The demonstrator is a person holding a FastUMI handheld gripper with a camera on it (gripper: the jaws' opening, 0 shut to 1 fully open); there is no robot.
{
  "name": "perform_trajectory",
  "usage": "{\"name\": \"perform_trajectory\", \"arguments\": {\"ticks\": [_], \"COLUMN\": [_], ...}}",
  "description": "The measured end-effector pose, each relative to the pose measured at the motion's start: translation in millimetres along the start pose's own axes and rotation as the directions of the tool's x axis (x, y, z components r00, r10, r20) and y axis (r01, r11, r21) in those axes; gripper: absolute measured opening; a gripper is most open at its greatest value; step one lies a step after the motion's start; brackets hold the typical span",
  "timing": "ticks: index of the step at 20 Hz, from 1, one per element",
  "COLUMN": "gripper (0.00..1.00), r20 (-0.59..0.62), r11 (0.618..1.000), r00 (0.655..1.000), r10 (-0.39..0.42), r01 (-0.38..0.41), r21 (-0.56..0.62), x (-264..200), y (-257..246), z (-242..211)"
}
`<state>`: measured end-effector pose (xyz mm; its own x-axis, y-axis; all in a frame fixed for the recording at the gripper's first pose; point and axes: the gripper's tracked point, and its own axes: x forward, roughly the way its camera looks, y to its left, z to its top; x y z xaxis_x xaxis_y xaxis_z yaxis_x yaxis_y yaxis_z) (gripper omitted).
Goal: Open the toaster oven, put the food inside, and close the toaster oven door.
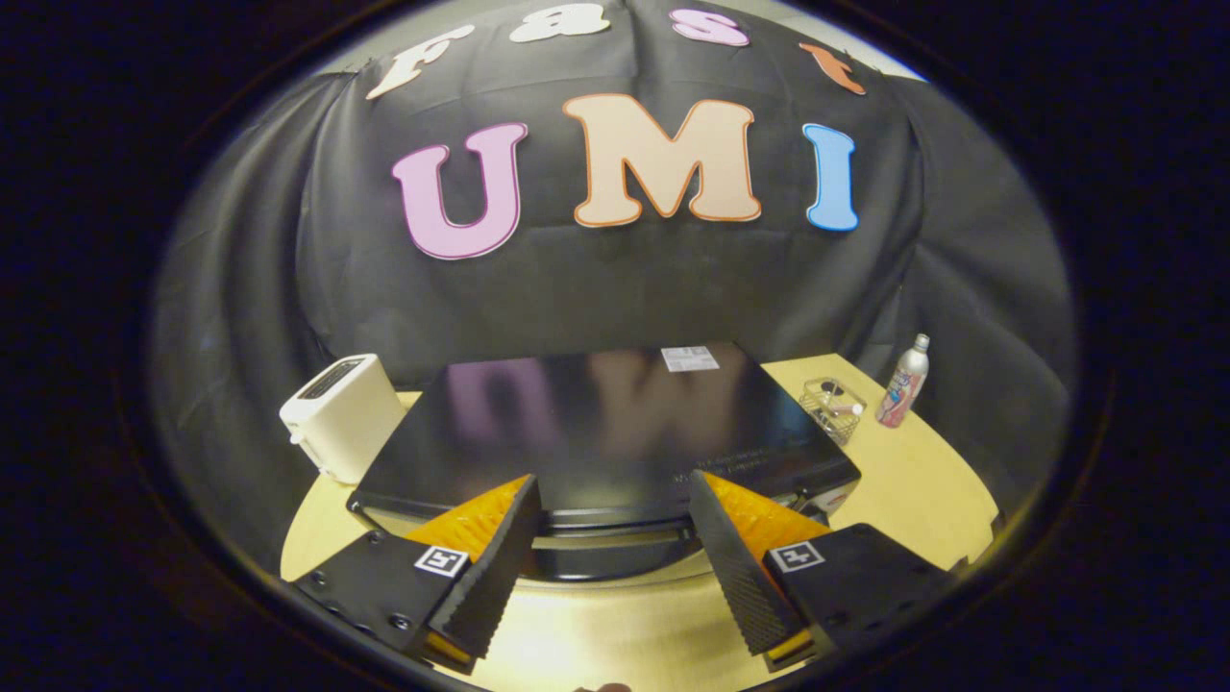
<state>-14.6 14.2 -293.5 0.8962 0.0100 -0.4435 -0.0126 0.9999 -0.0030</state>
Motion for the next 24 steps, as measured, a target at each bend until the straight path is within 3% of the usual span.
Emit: {"name": "perform_trajectory", "arguments": {"ticks": [13, 24], "gripper": [0.98, 0.98], "r20": [-0.053, -0.185], "r11": [1.000, 0.999], "r00": [0.999, 0.982], "r10": [0.003, -0.033], "r01": [-0.002, 0.034], "r21": [0.029, 0.003], "x": [-49.4, -91.0], "y": [-14.6, -29.2], "z": [-42.2, -115.8]}}
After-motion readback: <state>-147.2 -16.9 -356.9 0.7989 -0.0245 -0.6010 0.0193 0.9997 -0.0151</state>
